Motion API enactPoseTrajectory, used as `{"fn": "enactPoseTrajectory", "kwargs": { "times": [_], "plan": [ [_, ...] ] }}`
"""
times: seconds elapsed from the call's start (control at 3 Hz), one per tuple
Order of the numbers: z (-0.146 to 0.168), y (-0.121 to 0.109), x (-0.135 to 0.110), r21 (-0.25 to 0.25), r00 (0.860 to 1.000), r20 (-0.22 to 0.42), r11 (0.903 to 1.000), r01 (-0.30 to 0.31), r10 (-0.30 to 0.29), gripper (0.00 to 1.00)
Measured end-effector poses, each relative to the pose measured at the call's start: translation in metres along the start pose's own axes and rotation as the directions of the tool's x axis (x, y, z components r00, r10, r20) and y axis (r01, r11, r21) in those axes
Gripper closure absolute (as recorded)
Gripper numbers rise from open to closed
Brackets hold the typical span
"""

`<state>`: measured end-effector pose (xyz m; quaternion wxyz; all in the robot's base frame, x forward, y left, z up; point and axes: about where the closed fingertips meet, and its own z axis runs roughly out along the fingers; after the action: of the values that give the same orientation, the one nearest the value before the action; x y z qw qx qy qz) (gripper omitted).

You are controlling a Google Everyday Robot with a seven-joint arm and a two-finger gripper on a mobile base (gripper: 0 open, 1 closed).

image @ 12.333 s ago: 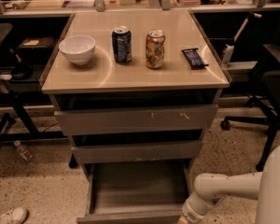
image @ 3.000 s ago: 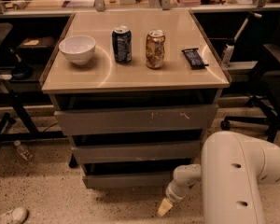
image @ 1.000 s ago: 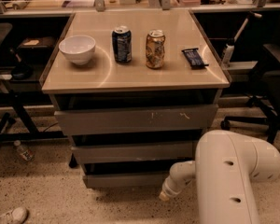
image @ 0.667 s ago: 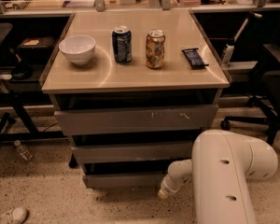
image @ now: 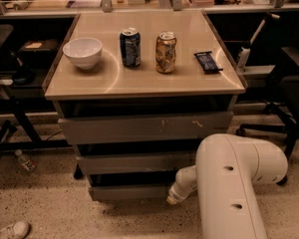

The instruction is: Close bottom drawer

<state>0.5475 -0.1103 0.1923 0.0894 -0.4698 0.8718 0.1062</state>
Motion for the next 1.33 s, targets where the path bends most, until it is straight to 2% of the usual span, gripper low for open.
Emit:
{"fn": "enactPoseTrajectory", "kwargs": {
  "times": [0.33,0.67,1.33],
  "plan": [
    [-0.0019,-0.0078,-0.0127,0.022,1.000,0.008,0.9995,0.024,-0.024,1.00],
    [-0.0019,-0.0078,-0.0127,0.022,1.000,0.008,0.9995,0.024,-0.024,0.81],
    [-0.0019,-0.0077,-0.0127,0.021,1.000,0.008,0.9995,0.024,-0.024,0.34]
  ]
}}
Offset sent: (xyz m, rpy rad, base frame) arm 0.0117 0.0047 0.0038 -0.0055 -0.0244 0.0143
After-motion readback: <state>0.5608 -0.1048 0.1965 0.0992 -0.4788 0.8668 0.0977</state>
